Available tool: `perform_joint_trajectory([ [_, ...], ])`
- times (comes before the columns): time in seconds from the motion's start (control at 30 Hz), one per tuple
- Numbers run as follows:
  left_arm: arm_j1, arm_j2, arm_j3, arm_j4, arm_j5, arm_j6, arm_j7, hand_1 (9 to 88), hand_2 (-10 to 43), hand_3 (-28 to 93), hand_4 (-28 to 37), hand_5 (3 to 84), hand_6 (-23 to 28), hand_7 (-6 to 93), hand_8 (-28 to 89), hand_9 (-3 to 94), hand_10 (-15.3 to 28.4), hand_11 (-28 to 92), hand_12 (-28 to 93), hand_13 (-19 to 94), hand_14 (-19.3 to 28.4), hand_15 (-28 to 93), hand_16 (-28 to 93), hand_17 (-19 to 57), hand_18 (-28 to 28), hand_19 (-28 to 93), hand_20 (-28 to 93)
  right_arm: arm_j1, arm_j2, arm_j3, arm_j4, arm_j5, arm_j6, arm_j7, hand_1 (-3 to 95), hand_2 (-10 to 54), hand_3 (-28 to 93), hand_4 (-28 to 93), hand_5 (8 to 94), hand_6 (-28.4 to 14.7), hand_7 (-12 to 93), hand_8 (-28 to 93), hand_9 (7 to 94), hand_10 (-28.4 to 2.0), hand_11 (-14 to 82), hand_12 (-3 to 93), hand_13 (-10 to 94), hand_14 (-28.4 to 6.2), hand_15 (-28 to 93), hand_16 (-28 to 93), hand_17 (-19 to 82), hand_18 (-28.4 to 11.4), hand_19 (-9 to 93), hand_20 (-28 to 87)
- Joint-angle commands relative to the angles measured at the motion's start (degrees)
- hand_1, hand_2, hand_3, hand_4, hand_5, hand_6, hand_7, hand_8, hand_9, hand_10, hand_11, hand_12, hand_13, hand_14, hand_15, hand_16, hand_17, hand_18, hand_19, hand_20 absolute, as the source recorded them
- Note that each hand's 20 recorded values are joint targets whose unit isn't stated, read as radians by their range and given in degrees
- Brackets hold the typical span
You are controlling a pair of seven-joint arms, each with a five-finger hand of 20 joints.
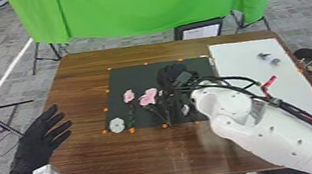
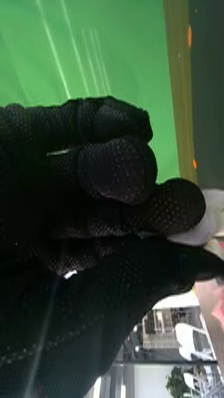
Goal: Arrange flowers
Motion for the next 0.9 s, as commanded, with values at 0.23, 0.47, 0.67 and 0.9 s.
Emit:
perform_joint_trajectory([
  [0.23,0.0,0.35,0.18,0.33,-0.07,-0.47,-0.76,25.4,-1.2,71,-28.3,26.4,4.0,19.3,-11,22.9,11.9,20,17,19,16.4,33,-1,-9.6,21.7,40,10,0.4,-0.4,0.5,1.1,-1.6,0.2,2.2,41.7,-9.5,87,-27,66.2,2.4,52,0,81.4,-6.1,25.6,54.6,70,-6.0,71,33,30,-17.6,79,44],
  [0.47,-0.1,0.53,0.21,0.41,-0.09,-0.66,-0.91,25.4,-1.2,71,-28.3,26.4,4.0,19.3,-11,23.0,11.9,20,17,19,16.5,33,-1,-9.6,21.7,40,10,0.2,-0.4,0.5,0.6,-1.2,0.3,2.0,39.1,-9.5,85,-28,64.9,1.9,51,0,79.0,-6.9,29.0,51.0,69,-6.0,71,32,29,-18.0,79,45],
  [0.67,-0.3,0.59,0.22,0.51,-0.07,-0.89,-1.07,25.4,-1.2,72,-28.3,26.3,3.9,19.3,-11,23.0,11.9,20,17,19,16.5,33,-1,-9.6,21.7,40,10,0.1,-0.4,0.6,0.5,-1.0,0.5,2.4,36.9,-9.5,83,-28,64.4,1.6,51,0,76.3,-7.6,35.4,45.0,68,-6.1,72,32,29,-18.2,79,45],
  [0.9,-0.2,0.58,0.15,0.54,-0.1,-0.79,-1.07,25.5,-1.2,71,-28.3,26.3,4.0,19.2,-11,22.9,11.8,20,17,19,16.5,33,-1,-9.6,21.7,40,10,-0.4,-0.3,1.5,0.3,-1.1,-1.1,1.8,32.8,-9.5,83,-28,63.8,1.7,48,1,73.7,-8.8,42.3,36.4,67,-6.8,72,32,28,-18.5,78,45],
])
